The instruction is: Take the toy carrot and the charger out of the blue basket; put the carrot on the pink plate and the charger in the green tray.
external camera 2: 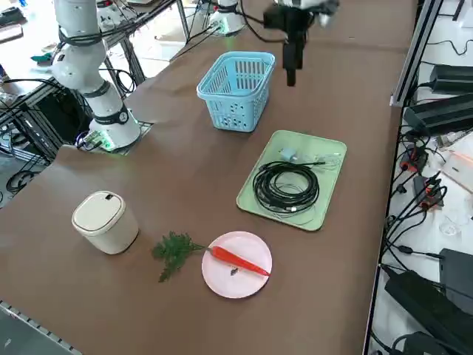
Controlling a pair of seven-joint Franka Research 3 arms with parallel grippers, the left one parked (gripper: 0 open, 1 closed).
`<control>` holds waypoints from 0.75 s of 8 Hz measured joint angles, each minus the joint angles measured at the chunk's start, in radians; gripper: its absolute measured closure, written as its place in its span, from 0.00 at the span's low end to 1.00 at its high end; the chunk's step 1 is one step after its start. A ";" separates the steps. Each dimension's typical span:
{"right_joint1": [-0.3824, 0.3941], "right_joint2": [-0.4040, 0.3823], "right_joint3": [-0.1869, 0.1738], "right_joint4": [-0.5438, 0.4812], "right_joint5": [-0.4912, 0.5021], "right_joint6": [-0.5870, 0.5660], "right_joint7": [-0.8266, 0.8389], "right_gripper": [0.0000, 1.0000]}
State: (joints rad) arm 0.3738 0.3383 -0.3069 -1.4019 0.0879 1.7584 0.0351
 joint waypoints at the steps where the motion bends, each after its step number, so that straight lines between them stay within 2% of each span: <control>1: -0.006 -0.063 0.000 -0.007 0.001 -0.075 0.000 0.00; 4: -0.023 -0.202 0.000 -0.081 0.001 -0.191 0.000 0.00; 6: -0.024 -0.234 0.000 -0.100 0.001 -0.228 0.000 0.00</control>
State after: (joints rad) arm 0.3499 0.1039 -0.3072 -1.5014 0.0888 1.5308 0.0351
